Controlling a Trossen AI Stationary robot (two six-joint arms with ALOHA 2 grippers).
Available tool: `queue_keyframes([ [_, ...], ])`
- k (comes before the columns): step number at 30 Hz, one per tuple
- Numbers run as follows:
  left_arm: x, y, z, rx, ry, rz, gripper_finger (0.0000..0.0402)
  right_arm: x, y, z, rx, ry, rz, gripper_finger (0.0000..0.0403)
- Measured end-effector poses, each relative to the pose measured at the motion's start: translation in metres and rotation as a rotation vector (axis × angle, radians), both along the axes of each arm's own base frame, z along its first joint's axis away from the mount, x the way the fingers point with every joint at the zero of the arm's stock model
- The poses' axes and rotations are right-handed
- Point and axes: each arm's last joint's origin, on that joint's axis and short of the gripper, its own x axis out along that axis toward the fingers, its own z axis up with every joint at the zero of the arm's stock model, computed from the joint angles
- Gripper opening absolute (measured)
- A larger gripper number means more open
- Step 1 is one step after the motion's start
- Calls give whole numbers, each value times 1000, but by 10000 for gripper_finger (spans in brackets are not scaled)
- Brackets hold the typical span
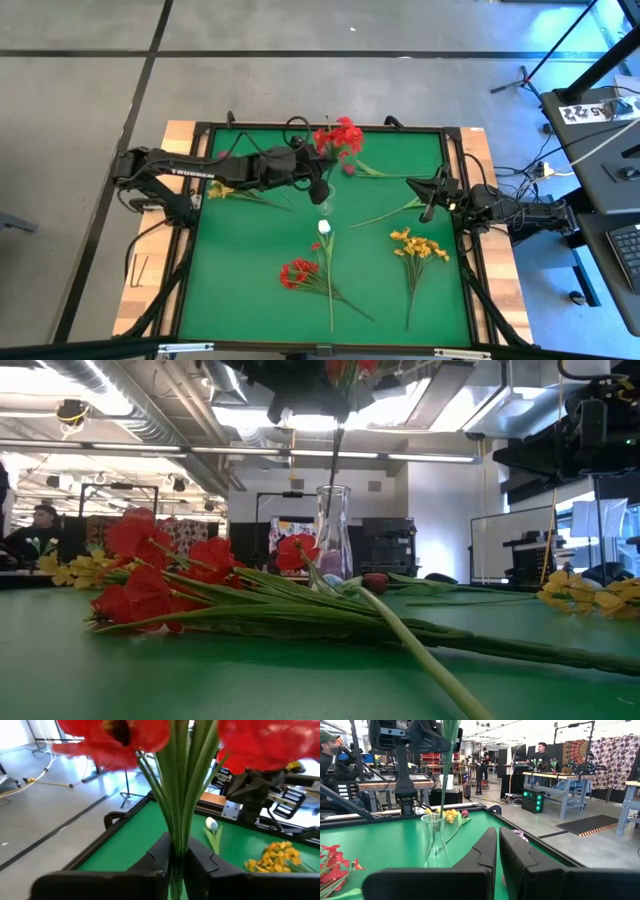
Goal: Sort flowers into vase by color
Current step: Put the left orange flower into the transparent vase, then put the left white tulip into the purple vase
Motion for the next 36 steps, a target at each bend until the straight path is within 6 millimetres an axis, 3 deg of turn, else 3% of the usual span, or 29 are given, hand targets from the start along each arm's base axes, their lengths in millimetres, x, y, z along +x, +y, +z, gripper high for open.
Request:
queue_keyframes([
  [22, -29, -17, 17, -16, 72, 32, 194, 0, 0, -2, -1, 21, 10, 23],
  [30, -58, -31, 29, -46, 121, 94, 204, 0, 0, -2, -1, 21, 11, 23],
  [36, -84, -35, 15, -198, 260, 227, 204, 0, 0, -2, -1, 21, 11, 23],
])
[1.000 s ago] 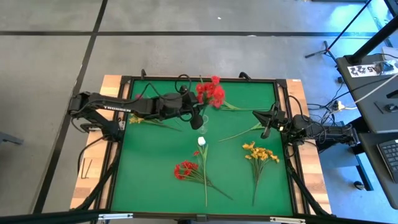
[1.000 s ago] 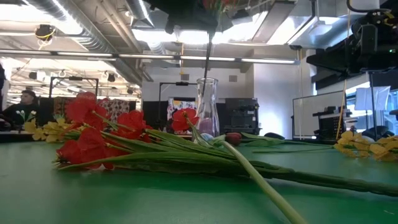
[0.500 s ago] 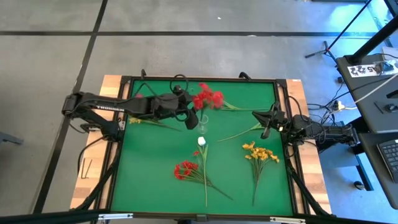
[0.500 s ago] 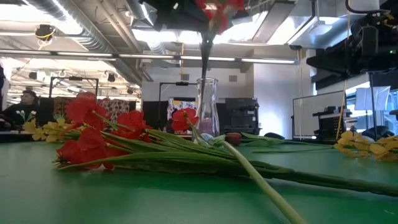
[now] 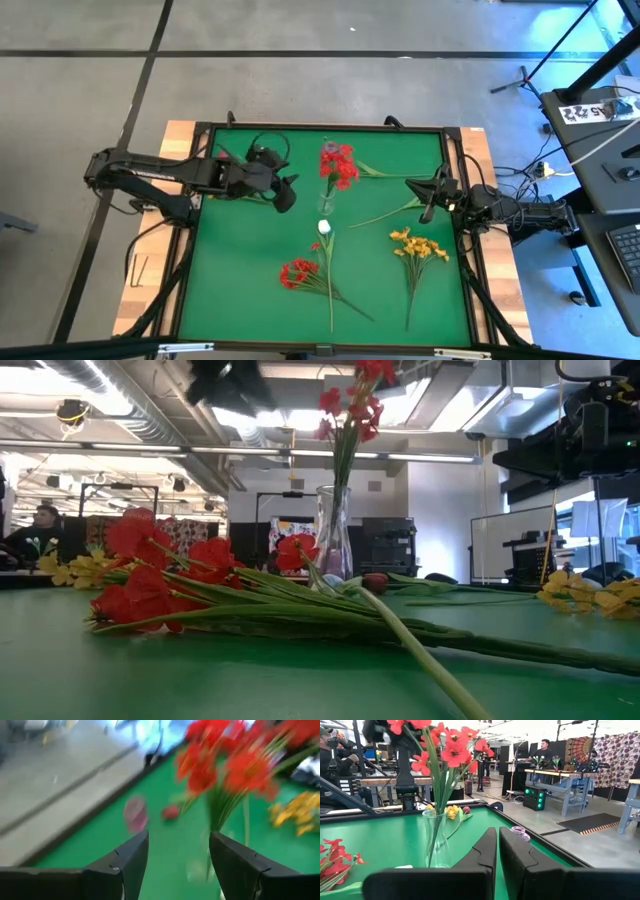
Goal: Sort flowers into vase by color
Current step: Put the left white tulip into the purple vase
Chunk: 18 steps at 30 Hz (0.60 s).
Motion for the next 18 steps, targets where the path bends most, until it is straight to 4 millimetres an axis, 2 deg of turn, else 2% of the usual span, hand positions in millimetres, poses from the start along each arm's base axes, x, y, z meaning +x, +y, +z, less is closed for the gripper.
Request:
queue_keyframes([
  [5, -17, 3, -24, -173, 78, 261, 203, 0, 0, 0, 0, 1, 0, 23],
  [8, -26, 0, -42, -219, 116, 341, 203, 0, 0, 0, 0, 2, 0, 23],
  [10, -31, -2, -57, -243, 136, 384, 203, 0, 0, 0, 0, 2, 0, 23],
  [14, -35, -6, -92, -330, 53, 483, 203, 0, 0, 0, 0, 2, 0, 23],
  [18, -48, -9, -125, -394, 86, 535, 203, 0, 0, 0, 0, 2, 0, 23],
])
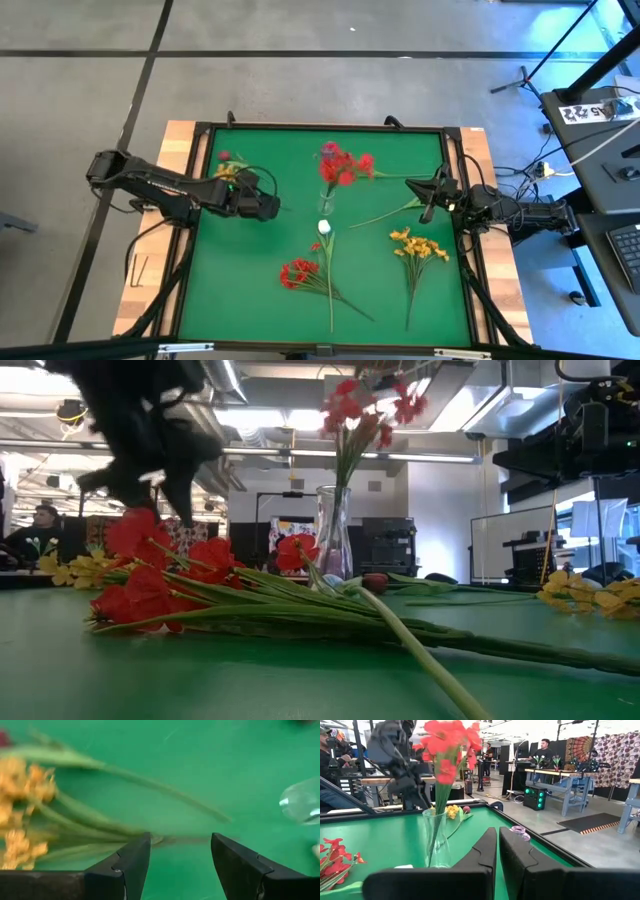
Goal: Sort flowers into vase by color
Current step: Put the left white tulip into the purple vase
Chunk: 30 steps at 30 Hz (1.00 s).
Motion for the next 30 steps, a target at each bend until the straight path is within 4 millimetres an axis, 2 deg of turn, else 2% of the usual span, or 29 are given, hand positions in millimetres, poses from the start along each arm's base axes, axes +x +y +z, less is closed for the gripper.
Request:
queue_keyframes([
  [5, -9, 0, -16, -53, 19, 49, 203, 0, 0, 0, 0, 0, 0, 23],
  [16, -6, -1, -17, -109, -55, 95, 203, 0, 0, 0, 0, 0, 0, 23],
  [21, 0, -5, -15, -76, -75, -3, 203, 0, 0, 0, 0, 0, 0, 23],
  [30, 29, -7, 3, 146, -268, -220, 203, 0, 0, 0, 0, 0, 1, 23],
])
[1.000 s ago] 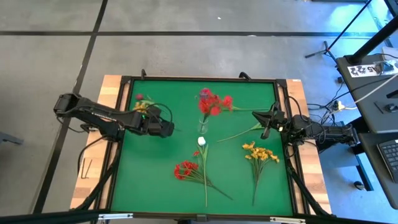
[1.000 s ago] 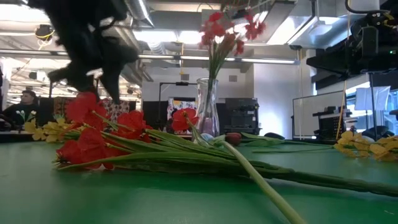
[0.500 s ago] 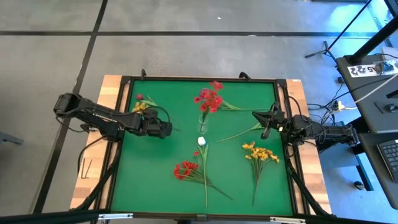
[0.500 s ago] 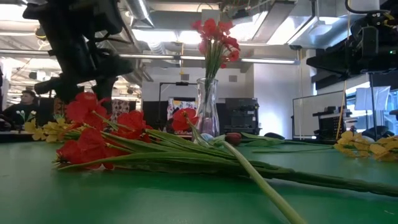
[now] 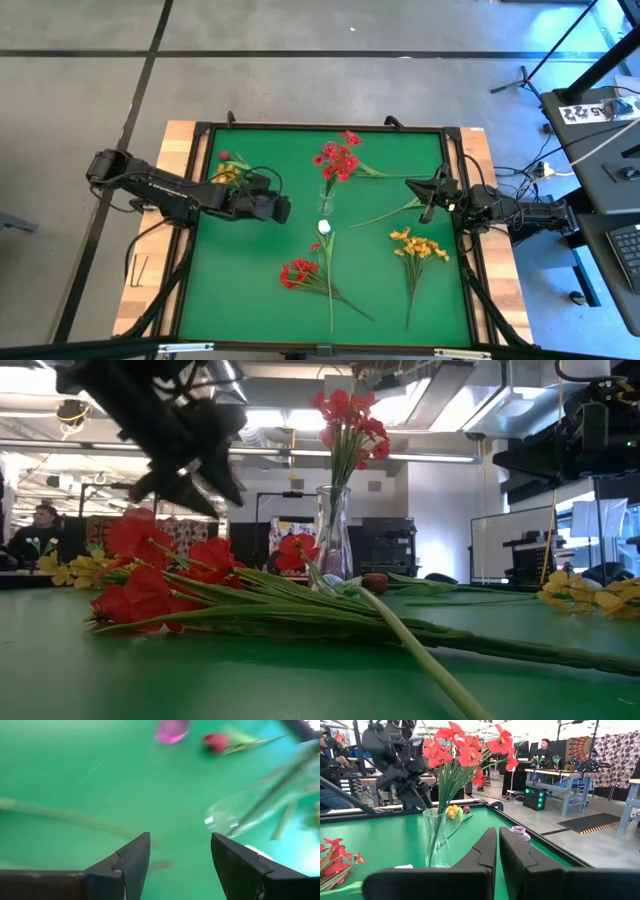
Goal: Sort flowers into vase by color
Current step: Put the left white tulip into the purple vase
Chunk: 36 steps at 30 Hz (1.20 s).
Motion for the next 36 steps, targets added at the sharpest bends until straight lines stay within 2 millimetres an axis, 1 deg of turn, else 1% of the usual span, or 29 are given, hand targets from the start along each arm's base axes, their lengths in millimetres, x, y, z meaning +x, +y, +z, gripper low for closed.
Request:
queue_keyframes([
  [6, 14, -10, 16, 155, -94, -186, 203, 0, 0, 1, 1, -8, -5, 23],
  [10, 17, -16, 21, 228, -100, -263, 203, -1, 0, 6, 2, -64, -10, 23],
  [12, 17, -18, 21, 250, -90, -285, 203, -2, 0, 12, 14, -136, -7, 23],
  [14, 18, -17, 22, 265, -89, -288, 203, -3, 0, 20, 64, -239, 30, 23],
  [16, 18, -15, 23, 283, -88, -272, 203, -5, 2, 28, 61, -322, 93, 23],
  [18, 18, -14, 24, 285, -95, -263, 203, -6, 5, 35, 45, -367, 189, 23],
  [20, 18, -13, 24, 285, -96, -260, 203, -6, 6, 43, 64, -366, 247, 23],
  [22, 18, -14, 24, 285, -96, -260, 203, -4, 6, 53, 93, -345, 256, 23],
  [25, 18, -14, 24, 285, -95, -263, 203, 1, 8, 75, 99, -280, 296, 23],
  [27, 18, -14, 24, 285, -95, -264, 203, 10, 9, 89, 104, -196, 342, 23],
  [29, 18, -14, 24, 285, -94, -264, 203, 23, 11, 98, 125, -74, 394, 23],
  [31, 18, -14, 24, 286, -93, -263, 203, 37, 15, 101, 177, 53, 449, 23],
  [33, 18, -14, 24, 289, -90, -265, 203, 50, 22, 98, 250, 168, 486, 23],
  [36, 18, -14, 23, 290, -84, -266, 203, 71, 38, 84, 371, 329, 534, 23],
])
